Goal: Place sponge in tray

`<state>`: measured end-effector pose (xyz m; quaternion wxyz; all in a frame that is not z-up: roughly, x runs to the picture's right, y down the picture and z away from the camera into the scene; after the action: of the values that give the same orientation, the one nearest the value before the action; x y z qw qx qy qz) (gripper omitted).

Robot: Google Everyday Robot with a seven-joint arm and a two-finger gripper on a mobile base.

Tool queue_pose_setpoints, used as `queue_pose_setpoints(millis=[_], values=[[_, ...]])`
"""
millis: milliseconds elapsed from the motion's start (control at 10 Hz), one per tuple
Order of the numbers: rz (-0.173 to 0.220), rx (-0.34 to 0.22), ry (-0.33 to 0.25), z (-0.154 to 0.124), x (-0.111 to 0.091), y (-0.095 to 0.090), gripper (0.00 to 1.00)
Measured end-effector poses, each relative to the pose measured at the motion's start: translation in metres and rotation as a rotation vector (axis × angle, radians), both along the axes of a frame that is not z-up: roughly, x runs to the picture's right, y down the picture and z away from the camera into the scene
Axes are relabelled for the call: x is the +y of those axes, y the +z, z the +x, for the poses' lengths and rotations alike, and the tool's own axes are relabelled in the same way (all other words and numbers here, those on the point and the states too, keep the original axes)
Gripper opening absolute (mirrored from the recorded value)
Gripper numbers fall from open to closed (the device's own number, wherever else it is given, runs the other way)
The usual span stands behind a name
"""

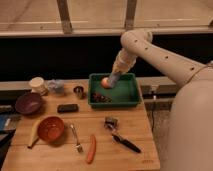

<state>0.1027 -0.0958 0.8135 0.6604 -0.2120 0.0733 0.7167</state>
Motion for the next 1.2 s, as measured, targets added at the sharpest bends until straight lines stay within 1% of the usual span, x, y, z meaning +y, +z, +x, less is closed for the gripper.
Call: queue_pose_setpoints(millis=[100, 200, 300, 400, 500, 600, 700, 800, 900, 1000, 1200], values=[[-0.011, 0.013, 0.033, 0.012, 0.002, 0.006, 0.0], [-0.032, 0.026, 0.074, 0.028, 0.01, 0.017, 0.0], [-0.048, 0.029, 0.098, 0.036, 0.018, 0.028, 0.0], [-0.079, 0.022, 0.133, 0.041, 0.034, 0.051, 0.0], [-0.094, 0.013, 0.142, 0.042, 0.042, 0.064, 0.01], [-0.113, -0.002, 0.151, 0.041, 0.051, 0.079, 0.07], [-0.125, -0.014, 0.162, 0.038, 0.059, 0.092, 0.18], [-0.128, -0.021, 0.176, 0.04, 0.066, 0.099, 0.29], [-0.126, -0.027, 0.184, 0.042, 0.068, 0.1, 0.37], [-0.12, -0.032, 0.191, 0.047, 0.071, 0.101, 0.49], [-0.104, -0.058, 0.187, 0.043, 0.072, 0.099, 0.67]])
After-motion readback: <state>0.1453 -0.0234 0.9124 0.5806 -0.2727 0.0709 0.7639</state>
